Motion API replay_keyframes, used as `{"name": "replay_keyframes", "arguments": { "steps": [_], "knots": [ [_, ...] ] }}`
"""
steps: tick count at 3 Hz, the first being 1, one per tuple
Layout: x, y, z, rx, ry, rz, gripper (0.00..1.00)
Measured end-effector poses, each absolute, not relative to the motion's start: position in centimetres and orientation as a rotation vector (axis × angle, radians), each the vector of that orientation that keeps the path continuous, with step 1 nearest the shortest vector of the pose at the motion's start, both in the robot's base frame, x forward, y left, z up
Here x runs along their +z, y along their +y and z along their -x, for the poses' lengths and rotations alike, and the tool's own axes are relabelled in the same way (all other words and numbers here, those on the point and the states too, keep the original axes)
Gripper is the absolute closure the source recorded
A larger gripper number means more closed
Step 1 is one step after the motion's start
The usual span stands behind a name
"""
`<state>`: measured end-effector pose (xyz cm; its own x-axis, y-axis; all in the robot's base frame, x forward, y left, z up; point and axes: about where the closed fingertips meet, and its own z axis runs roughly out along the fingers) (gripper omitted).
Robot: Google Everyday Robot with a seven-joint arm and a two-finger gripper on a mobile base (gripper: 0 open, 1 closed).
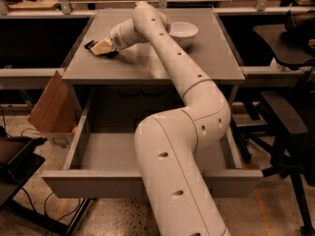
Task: Place rxbar chocolate into top drawer
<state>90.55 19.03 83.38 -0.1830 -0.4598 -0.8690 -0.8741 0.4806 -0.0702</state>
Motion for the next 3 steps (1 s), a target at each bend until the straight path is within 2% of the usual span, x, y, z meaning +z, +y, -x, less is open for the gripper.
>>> {"name": "replay_keyframes", "arguments": {
  "steps": [1,2,3],
  "knots": [
    [83.43,19.03,-90.55,0.57,1.815,1.124,0.08],
    [83.2,19.25,-90.51,0.573,1.816,1.127,0.0],
    [83.2,19.25,-90.51,0.573,1.816,1.127,0.0]
  ]
}}
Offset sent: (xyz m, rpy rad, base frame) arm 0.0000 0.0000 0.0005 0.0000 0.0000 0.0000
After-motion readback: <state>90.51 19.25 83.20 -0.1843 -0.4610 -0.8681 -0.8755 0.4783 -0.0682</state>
